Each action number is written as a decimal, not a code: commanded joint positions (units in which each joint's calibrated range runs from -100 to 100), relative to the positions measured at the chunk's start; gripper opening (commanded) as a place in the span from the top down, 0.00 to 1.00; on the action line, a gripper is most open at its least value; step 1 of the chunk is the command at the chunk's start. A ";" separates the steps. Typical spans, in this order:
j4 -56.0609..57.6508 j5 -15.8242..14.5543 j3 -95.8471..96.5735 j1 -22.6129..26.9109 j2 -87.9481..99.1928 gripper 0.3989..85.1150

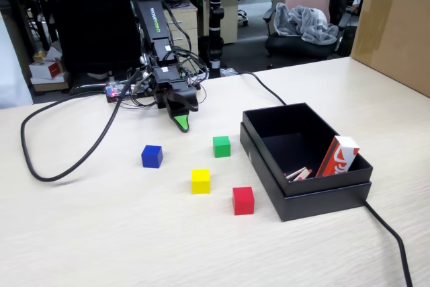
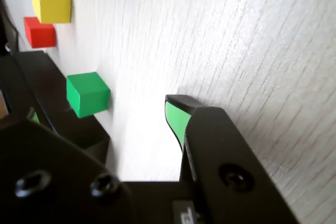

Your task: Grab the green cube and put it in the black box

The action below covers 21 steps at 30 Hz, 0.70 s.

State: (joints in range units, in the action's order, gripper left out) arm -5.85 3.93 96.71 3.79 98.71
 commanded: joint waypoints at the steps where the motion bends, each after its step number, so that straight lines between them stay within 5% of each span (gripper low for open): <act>1: 10.04 -3.27 -5.42 0.39 -0.20 0.44; 10: 34.40 -13.87 -35.34 3.61 -6.28 0.48; 21: 43.56 -17.00 -69.24 4.49 -54.13 0.47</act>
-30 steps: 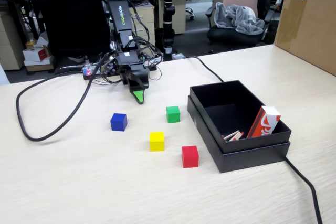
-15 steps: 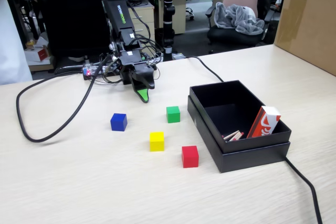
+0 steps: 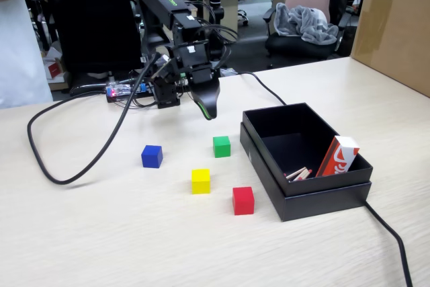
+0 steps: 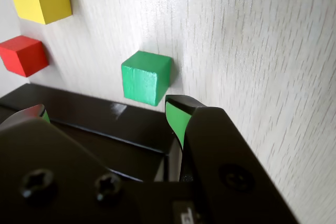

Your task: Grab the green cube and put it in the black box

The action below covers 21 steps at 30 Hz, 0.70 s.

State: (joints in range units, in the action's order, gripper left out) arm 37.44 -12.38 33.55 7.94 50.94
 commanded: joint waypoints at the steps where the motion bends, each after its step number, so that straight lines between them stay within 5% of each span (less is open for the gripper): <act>1: 0.27 -0.78 -7.16 0.54 -8.88 0.47; 21: 1.05 -1.95 -15.60 0.83 -36.08 0.51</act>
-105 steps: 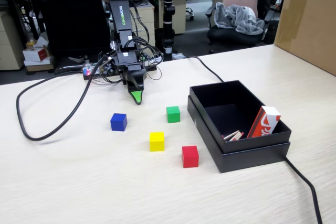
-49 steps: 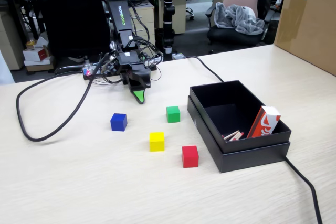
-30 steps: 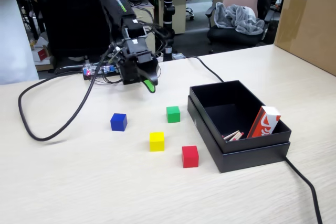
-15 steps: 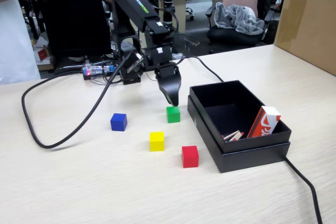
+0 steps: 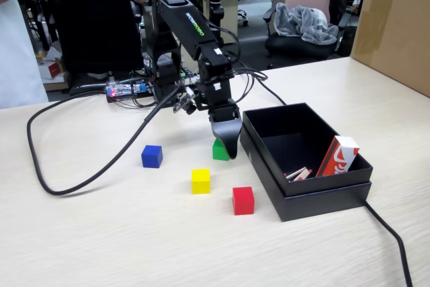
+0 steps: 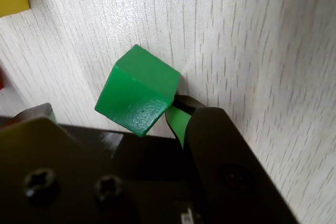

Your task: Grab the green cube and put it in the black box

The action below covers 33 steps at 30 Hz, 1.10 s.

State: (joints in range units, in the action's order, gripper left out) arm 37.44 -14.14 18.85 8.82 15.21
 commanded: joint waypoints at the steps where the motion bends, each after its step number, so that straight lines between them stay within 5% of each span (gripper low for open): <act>1: 1.74 -0.24 -0.90 -0.10 -0.47 0.51; 9: 4.94 -1.86 0.64 -1.47 0.22 0.70; 13: 6.15 -3.08 1.55 -2.20 1.94 0.97; 22: 8.31 -3.03 0.55 -1.95 14.11 0.97; 33: 9.17 -2.39 -14.77 5.08 29.48 0.97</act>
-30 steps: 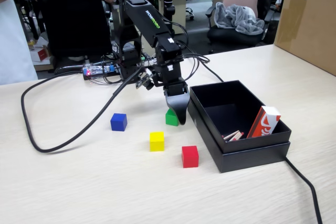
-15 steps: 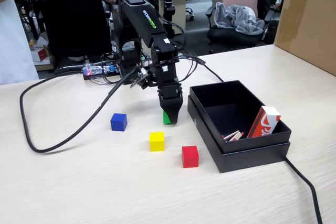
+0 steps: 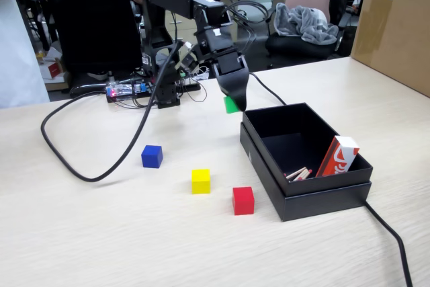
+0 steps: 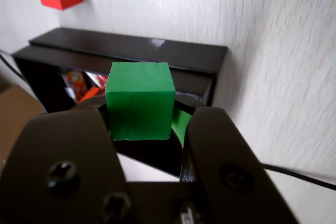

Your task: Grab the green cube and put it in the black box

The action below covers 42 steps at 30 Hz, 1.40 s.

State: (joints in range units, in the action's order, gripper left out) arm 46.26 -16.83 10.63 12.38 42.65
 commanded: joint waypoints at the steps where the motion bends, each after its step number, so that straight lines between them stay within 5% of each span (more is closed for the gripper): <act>1: 0.35 0.29 -6.83 1.66 1.81 0.97; 24: -0.17 -0.34 -27.32 5.42 -46.50 0.96; 26: -0.26 0.68 -27.59 5.57 -47.87 0.80; 32: -0.69 3.13 -27.59 6.06 -44.66 0.51; 37: -0.69 4.69 -26.32 5.42 -27.56 0.48; 42: -0.69 9.67 -15.80 2.59 -2.67 0.44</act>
State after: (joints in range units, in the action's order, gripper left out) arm 46.26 -10.33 -6.71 16.53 26.34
